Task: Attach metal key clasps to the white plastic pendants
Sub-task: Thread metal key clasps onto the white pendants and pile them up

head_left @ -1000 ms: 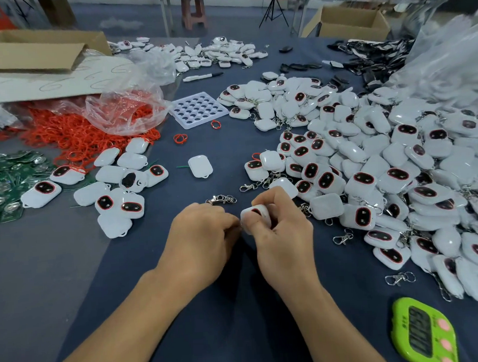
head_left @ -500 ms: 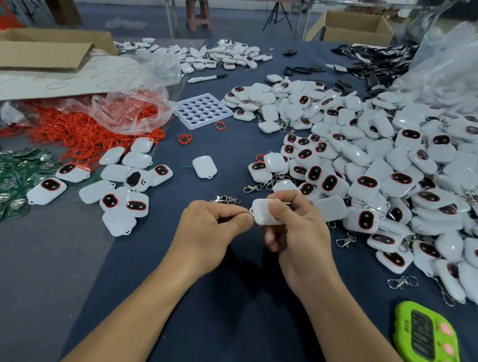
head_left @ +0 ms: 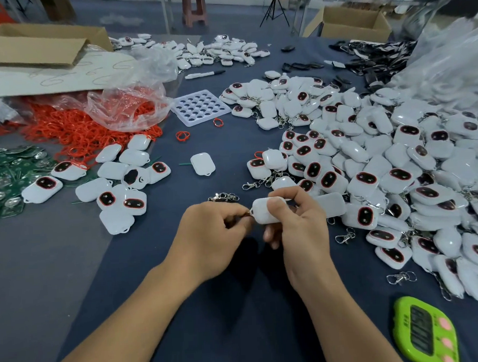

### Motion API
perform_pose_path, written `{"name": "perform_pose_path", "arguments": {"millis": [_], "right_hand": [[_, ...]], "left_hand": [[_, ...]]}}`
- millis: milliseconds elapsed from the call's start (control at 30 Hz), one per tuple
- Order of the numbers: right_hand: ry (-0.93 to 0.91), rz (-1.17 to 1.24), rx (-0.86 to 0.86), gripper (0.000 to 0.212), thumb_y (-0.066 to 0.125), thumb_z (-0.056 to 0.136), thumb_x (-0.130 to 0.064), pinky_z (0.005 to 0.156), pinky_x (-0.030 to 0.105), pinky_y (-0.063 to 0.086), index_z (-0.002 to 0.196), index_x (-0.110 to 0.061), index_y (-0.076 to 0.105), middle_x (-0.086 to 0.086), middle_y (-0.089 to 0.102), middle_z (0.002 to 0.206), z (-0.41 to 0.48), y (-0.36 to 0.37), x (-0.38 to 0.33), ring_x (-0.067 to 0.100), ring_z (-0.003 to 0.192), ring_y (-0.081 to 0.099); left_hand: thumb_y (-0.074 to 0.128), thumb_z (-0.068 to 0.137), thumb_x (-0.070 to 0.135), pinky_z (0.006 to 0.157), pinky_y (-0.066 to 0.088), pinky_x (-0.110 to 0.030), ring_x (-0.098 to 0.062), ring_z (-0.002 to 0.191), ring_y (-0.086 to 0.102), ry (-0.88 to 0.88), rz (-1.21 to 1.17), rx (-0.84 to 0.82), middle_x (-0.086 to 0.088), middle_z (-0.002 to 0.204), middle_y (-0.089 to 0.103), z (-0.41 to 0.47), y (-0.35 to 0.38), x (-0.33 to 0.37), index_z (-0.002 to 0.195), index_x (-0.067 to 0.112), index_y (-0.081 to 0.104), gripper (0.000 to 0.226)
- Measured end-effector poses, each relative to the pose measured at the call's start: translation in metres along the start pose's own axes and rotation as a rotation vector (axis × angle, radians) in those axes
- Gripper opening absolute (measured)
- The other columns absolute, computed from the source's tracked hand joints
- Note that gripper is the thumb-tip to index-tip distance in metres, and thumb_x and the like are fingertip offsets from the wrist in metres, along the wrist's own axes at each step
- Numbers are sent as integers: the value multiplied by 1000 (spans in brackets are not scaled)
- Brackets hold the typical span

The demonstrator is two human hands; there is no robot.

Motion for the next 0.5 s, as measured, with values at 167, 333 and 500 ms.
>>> {"name": "perform_pose_path", "arguments": {"millis": [167, 333, 500], "right_hand": [[102, 99, -78, 11, 58, 101, -3, 39, 24, 38, 98, -10, 66, 9, 71, 71, 3, 1, 0, 17, 42, 53], [20, 3, -90, 4, 69, 90, -10, 40, 25, 38, 91, -13, 67, 6, 70, 71, 2, 3, 0, 18, 43, 52], [-38, -162, -161, 14, 69, 71, -30, 43, 25, 42, 82, -22, 65, 6, 70, 65, -4, 9, 1, 19, 48, 56]], "left_hand": [[72, 86, 31, 53, 35, -18, -7, 54, 38, -134, -337, -78, 8, 53, 46, 4, 1, -7, 79, 28, 81, 12], [69, 90, 27, 59, 45, -34, -12, 56, 46, -52, -25, -17, -3, 59, 55, -1, 1, -6, 74, 16, 74, 20], [62, 94, 36, 67, 47, -33, -11, 71, 55, 37, 294, 5, 9, 68, 58, -7, 3, 3, 83, 31, 76, 19]]}}
Point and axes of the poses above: each hand's wrist, its own z-axis towards the middle knuckle, its own y-axis out of the palm, x = y × z, the point moved 6 cm from there along z, towards the middle knuckle
